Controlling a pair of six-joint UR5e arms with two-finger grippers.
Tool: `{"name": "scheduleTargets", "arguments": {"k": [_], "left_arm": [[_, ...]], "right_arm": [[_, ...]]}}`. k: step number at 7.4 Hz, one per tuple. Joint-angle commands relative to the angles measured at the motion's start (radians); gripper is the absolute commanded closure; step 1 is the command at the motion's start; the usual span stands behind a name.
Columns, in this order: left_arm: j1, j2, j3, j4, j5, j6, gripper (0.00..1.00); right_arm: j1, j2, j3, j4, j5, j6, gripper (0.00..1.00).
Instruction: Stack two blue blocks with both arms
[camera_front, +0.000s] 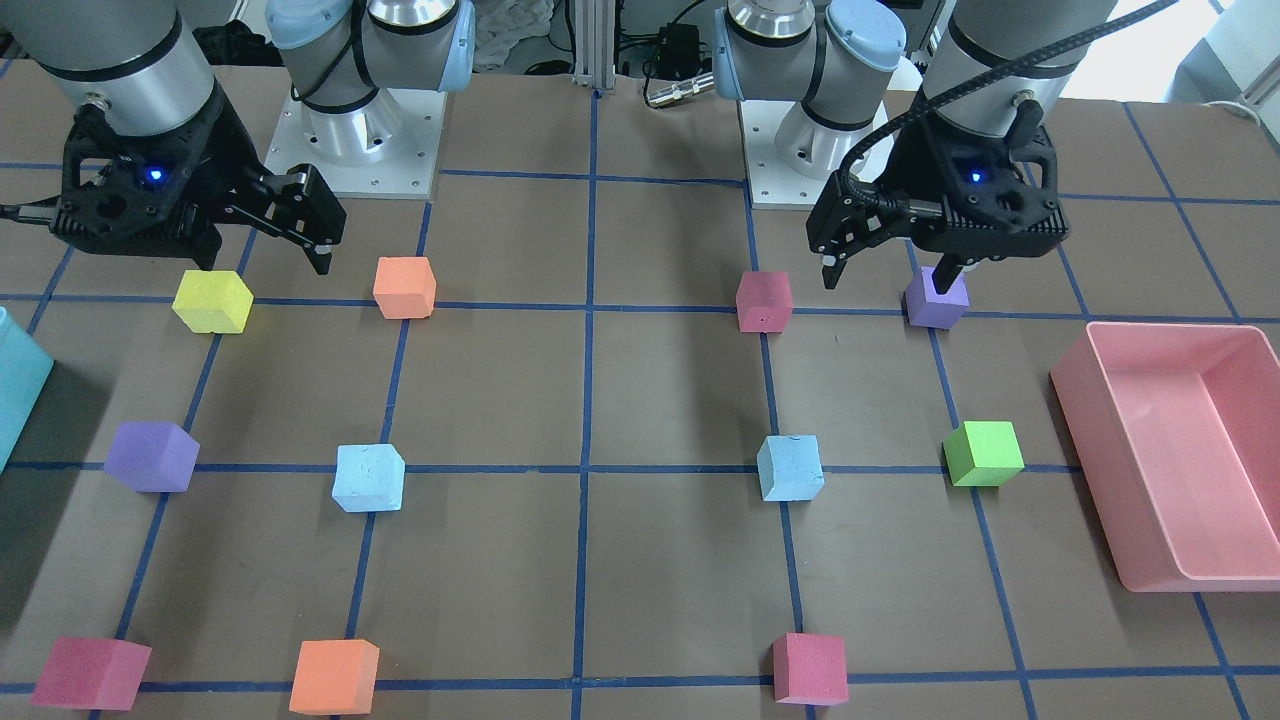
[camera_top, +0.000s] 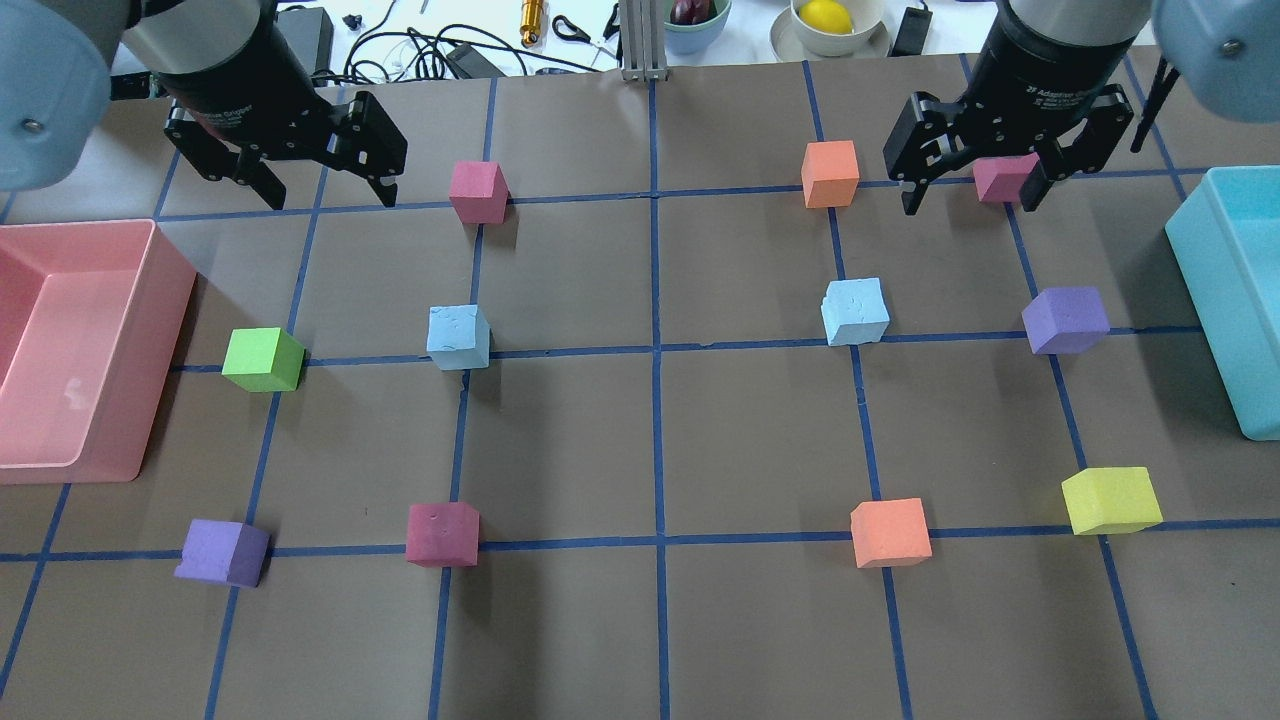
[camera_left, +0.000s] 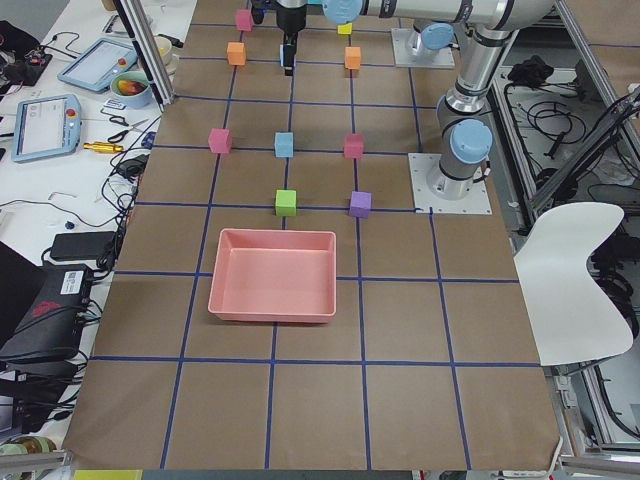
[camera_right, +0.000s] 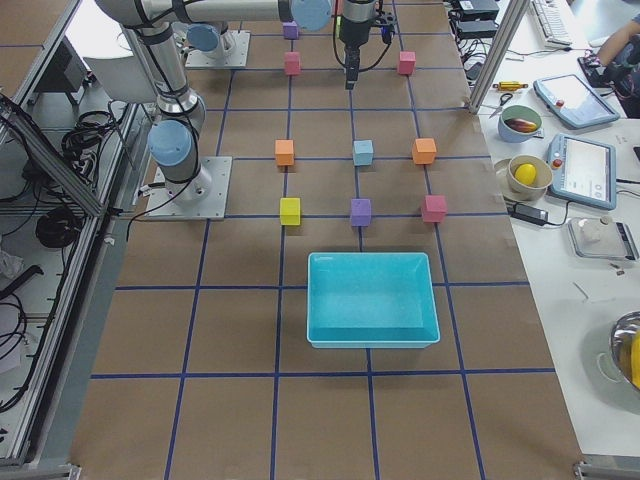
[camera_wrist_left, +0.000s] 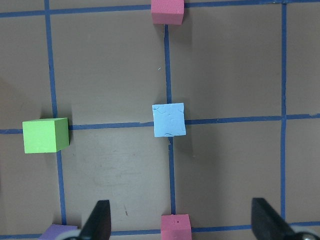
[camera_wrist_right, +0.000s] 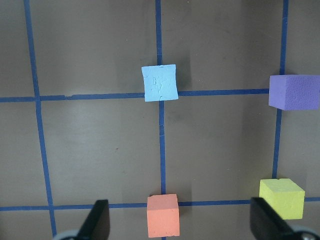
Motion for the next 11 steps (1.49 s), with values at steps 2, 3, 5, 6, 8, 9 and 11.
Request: {"name": "scheduleTargets", "arguments": {"k": [2,3,5,6,8,9,11], "left_arm": [[-0.001,-0.063,-0.008,0.035,-0.004,-0.005,0.00],[-0.001,-0.108,-0.043,0.078,-0.006,-0.007,0.00],[-0.001,-0.195,-0.166,0.341,-0.007,-0.007,0.00],[-0.001,-0.231,-0.198,0.391,-0.004,-0.013,0.00],[-0.001,-0.284,-0.218,0.391,0.000,-0.013,0.00],[-0.001,-0.309,-0.220,0.391,-0.001,-0.010,0.00],[-0.001,-0.353,-0.220,0.410,-0.003,-0.007,0.00]], "right_arm": [[0.000,0.019,0.007,0.003,0.001,-0.011,0.00],[-0.003,0.021,0.007,0.005,0.000,-0.011,0.00],[-0.009,0.098,0.042,-0.012,-0.005,-0.002,0.00],[-0.009,0.134,0.042,-0.055,0.003,-0.011,0.00],[-0.005,0.236,0.071,-0.260,0.003,-0.017,0.00],[-0.003,0.278,0.073,-0.305,0.012,-0.017,0.00],[-0.003,0.344,0.085,-0.356,0.012,-0.041,0.00]]}}
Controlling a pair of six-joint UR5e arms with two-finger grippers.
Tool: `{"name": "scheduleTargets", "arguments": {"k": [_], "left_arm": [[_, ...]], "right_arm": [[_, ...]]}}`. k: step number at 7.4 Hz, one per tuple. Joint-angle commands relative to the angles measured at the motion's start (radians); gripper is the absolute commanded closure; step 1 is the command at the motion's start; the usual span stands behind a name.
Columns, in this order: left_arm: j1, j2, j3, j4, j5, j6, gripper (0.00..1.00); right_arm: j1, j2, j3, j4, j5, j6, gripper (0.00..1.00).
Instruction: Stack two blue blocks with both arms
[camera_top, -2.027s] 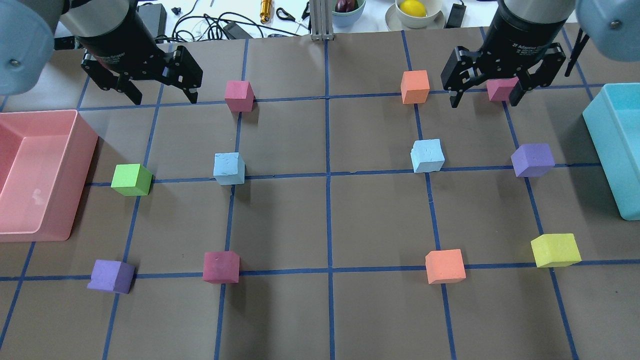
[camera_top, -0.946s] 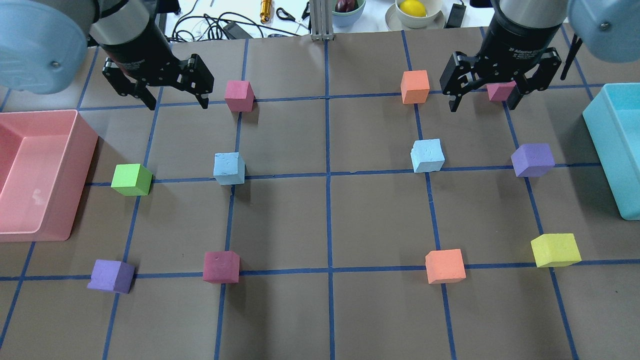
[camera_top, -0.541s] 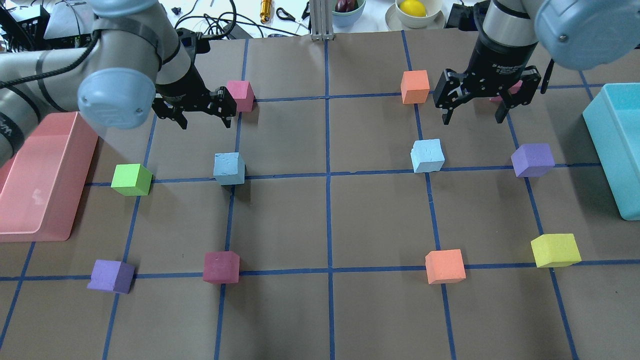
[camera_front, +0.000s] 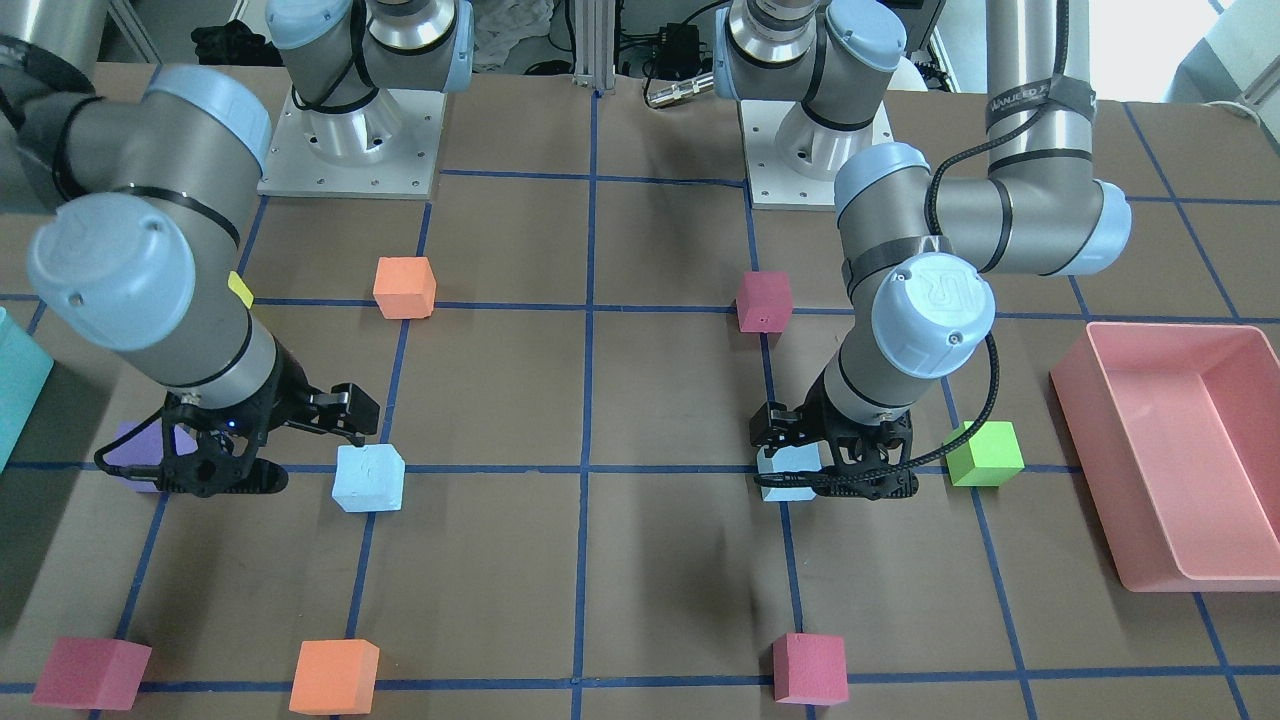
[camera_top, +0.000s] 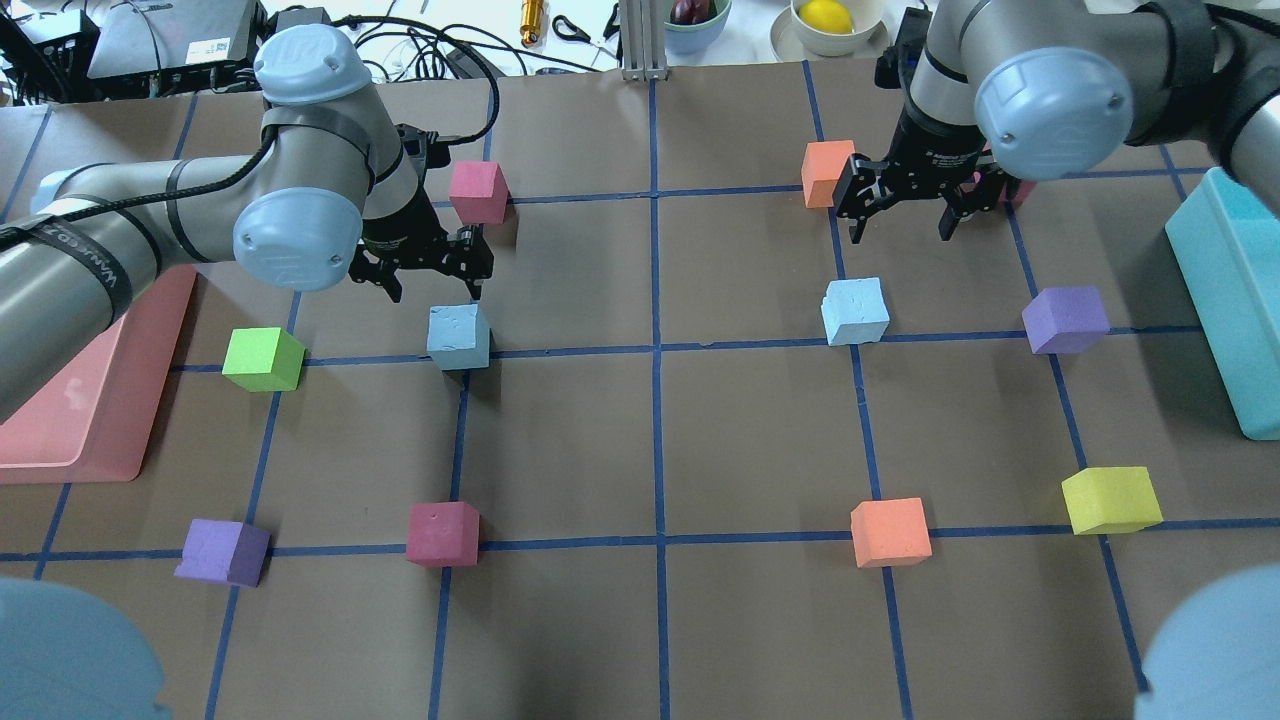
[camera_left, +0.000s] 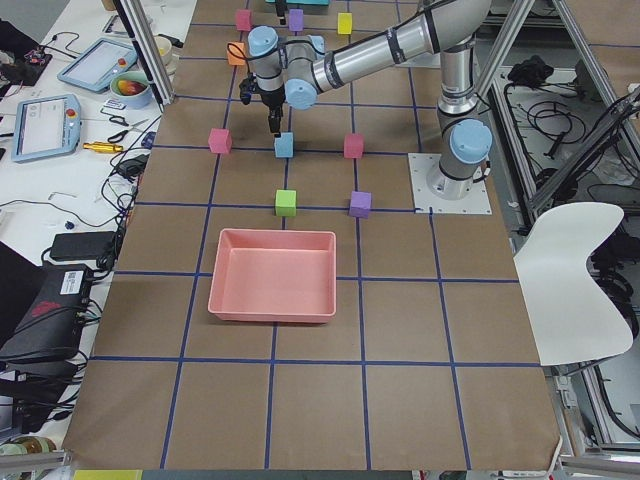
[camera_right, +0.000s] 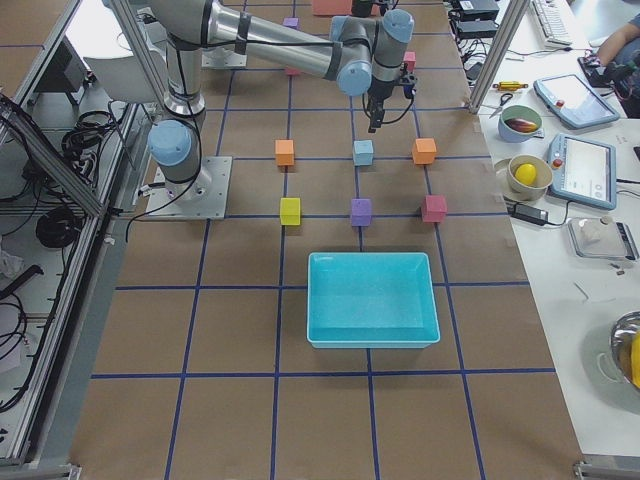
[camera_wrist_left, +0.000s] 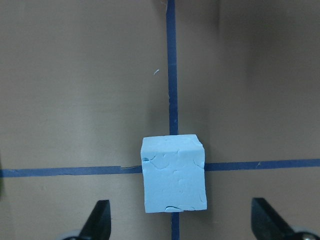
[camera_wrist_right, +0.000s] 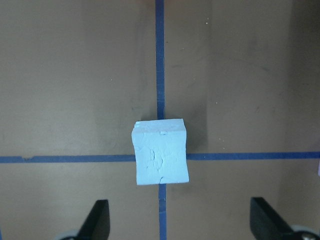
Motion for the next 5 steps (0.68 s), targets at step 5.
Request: {"name": "scheduleTargets", "arguments": {"k": [5], "left_arm": [[0.000,-0.088,-0.003,0.046,0.002,0.008,0.00]], "right_arm": [[0.006,0.119,0.144,-0.200,0.010,-0.007,0.00]]}}
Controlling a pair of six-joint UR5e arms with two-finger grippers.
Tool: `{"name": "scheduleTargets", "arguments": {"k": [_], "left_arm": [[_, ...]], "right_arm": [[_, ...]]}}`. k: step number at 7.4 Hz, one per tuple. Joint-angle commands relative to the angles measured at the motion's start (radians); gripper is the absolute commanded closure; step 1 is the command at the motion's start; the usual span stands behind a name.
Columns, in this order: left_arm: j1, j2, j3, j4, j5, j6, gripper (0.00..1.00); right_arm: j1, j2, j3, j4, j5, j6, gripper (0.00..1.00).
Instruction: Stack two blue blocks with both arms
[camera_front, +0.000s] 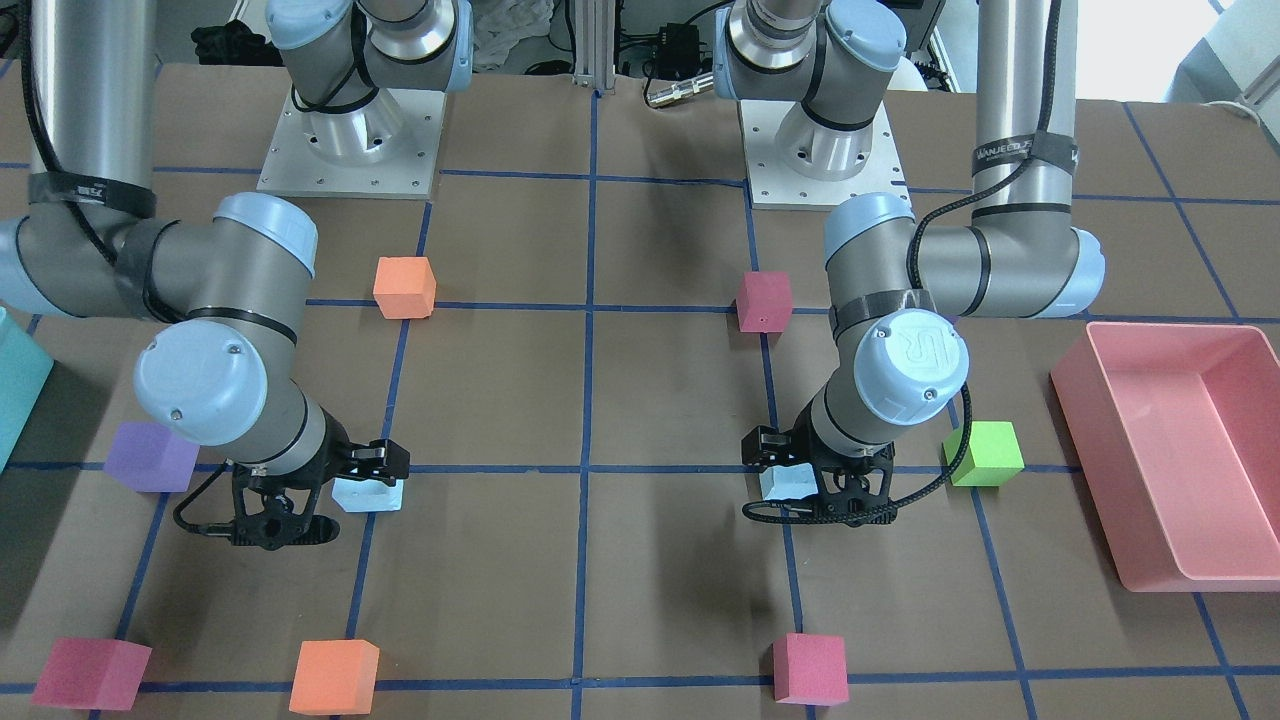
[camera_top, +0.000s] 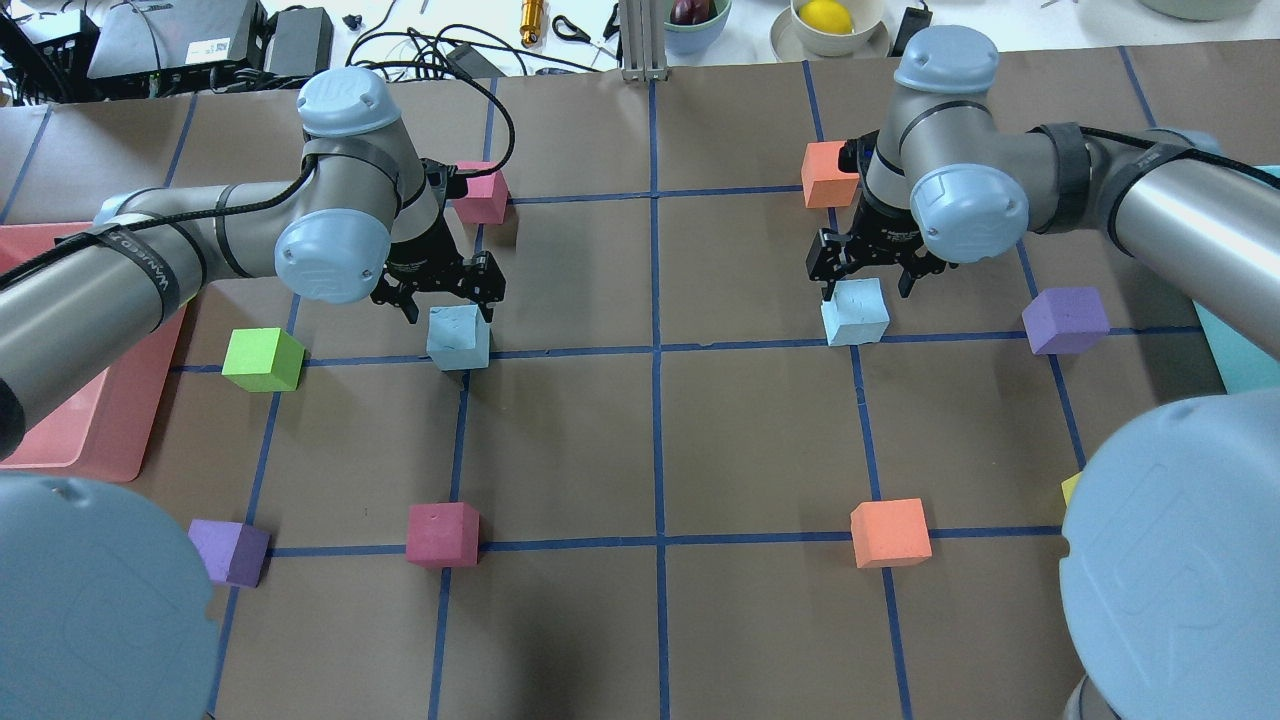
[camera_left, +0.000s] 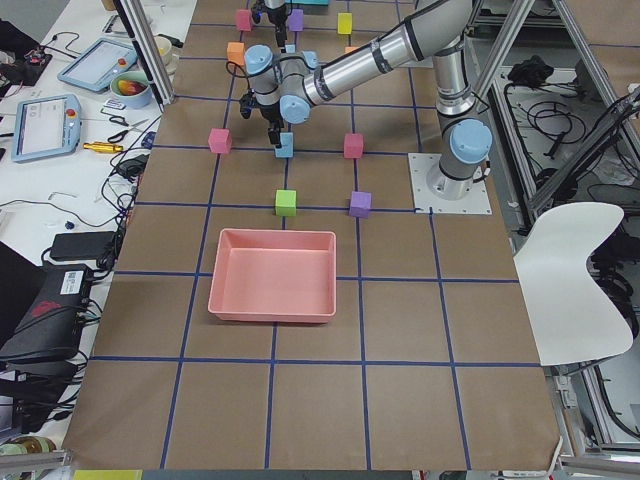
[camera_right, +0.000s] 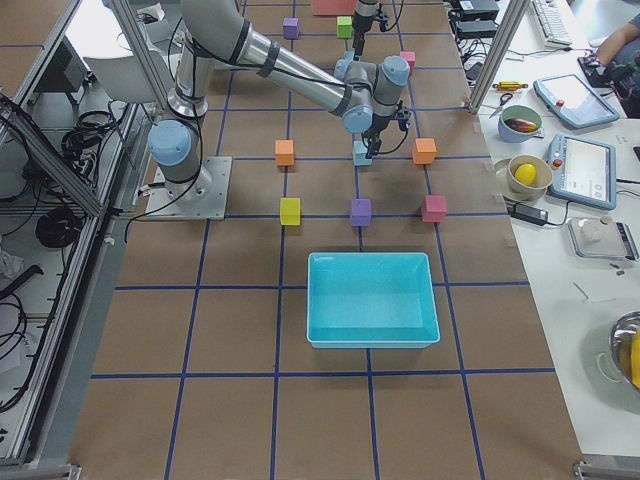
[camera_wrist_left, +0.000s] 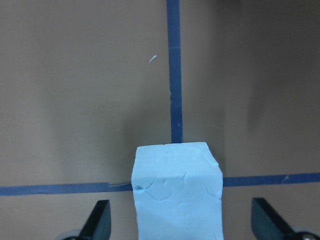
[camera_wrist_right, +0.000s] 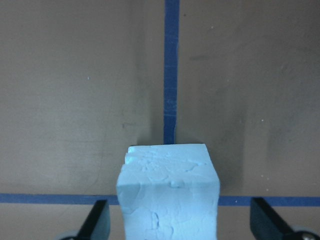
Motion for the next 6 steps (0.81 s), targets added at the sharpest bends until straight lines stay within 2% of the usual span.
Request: {"name": "scheduleTargets", "arguments": {"k": [1,2,3,4,5,6], "left_arm": [[0.000,-0.014,0.000,0.008,0.000,-0.004,0.00],[0.000,-0.017,0.000,0.010,0.000,-0.002,0.00],[0.000,-0.017,-0.007,0.007,0.001,-0.001,0.00],[0.000,-0.016,-0.023,0.016,-0.002,-0.007,0.00],[0.000,-0.017,-0.042,0.042,-0.002,-0.008,0.03],[0.000,-0.017,-0.051,0.076,-0.002,-0.010,0.13]], "right_arm": [[0.000,0.007,0.022,-0.016,0.003,0.002,0.00],[0.000,0.007,0.019,-0.057,0.018,0.003,0.39],[0.000,0.007,0.016,-0.095,0.041,0.002,0.92],[0.000,0.006,0.013,-0.100,0.052,0.002,1.00],[0.000,-0.002,0.002,-0.098,0.050,0.006,1.00],[0.003,-0.012,-0.009,-0.085,0.049,0.025,1.00]]}}
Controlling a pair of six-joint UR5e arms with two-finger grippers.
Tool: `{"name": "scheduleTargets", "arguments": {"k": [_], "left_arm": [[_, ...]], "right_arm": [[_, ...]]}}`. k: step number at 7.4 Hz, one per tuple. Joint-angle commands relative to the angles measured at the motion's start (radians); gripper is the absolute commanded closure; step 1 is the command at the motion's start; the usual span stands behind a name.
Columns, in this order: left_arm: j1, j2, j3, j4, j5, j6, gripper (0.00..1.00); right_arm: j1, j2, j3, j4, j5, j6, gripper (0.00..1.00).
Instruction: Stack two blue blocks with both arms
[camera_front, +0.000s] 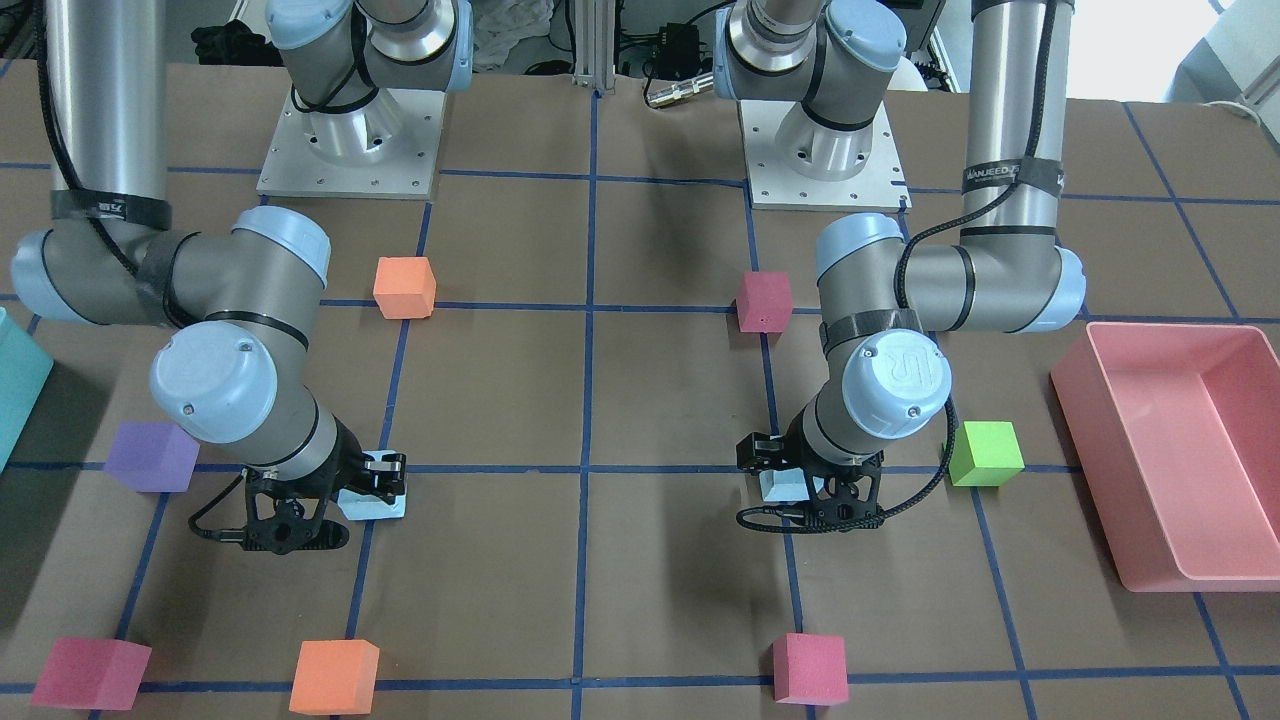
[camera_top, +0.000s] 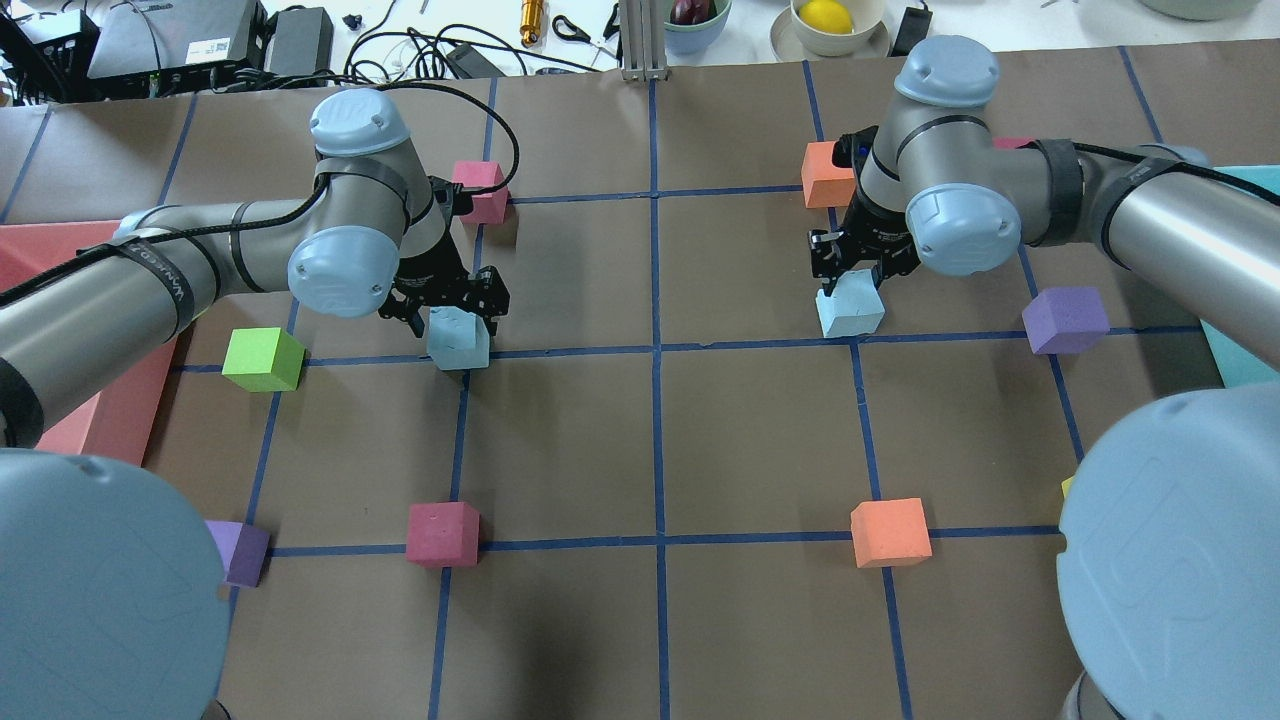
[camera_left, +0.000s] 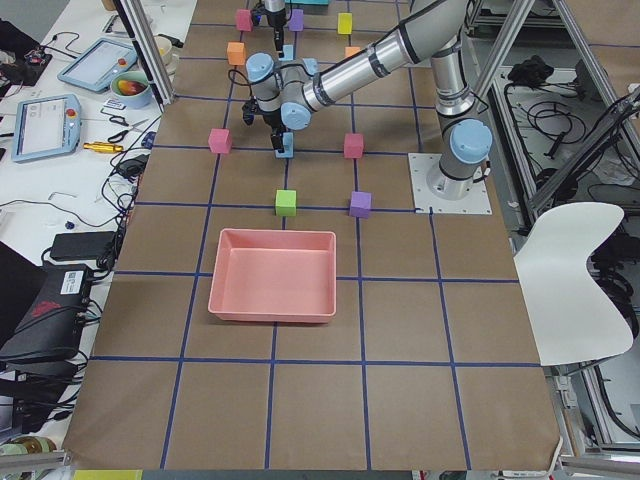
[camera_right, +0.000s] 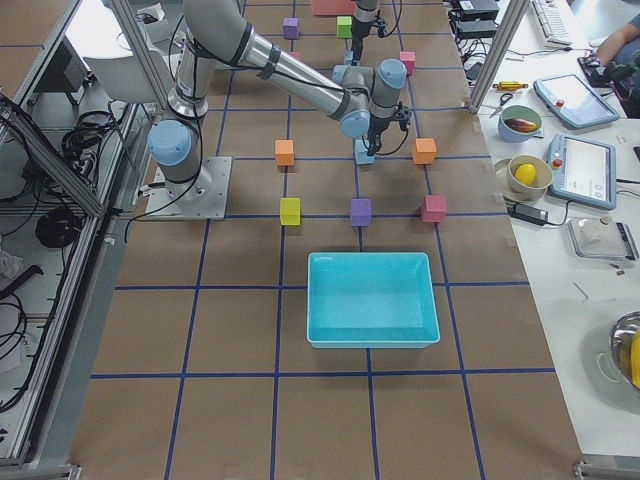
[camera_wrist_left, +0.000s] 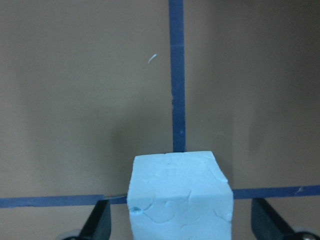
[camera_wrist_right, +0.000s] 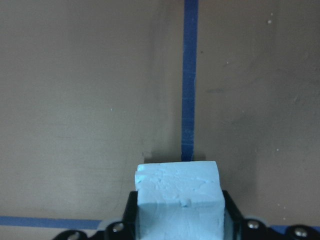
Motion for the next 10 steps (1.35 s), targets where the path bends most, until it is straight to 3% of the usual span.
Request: {"name": "scheduleTargets", "arguments": {"k": [1,2,3,4,7,10], "left_arm": [[0.000,0.000,-0.017,0.055,-0.002,0.004,0.30],[0.000,0.000,-0.016,0.056,0.001,0.013,0.56],[0.000,-0.002,-0.010,0.056,-0.002,0.013,0.90],[0.000,0.000,-0.005,0.054,-0.002,0.010,1.00],[0.008,0.027,0.024,0.039,0.006,0.010,1.00],[-0.003,0.053,0.140,-0.148,0.001,0.008,1.00]], "right_arm": [[0.054,-0.057,-0.008,0.034,0.004,0.108,1.00],[0.156,-0.095,-0.005,0.092,0.025,0.220,1.00],[0.245,-0.109,0.001,0.123,0.030,0.340,1.00],[0.319,-0.109,0.025,0.126,0.035,0.412,1.00],[0.454,-0.114,0.096,0.103,0.061,0.472,1.00],[0.473,-0.114,0.144,0.082,0.062,0.488,0.98]]}}
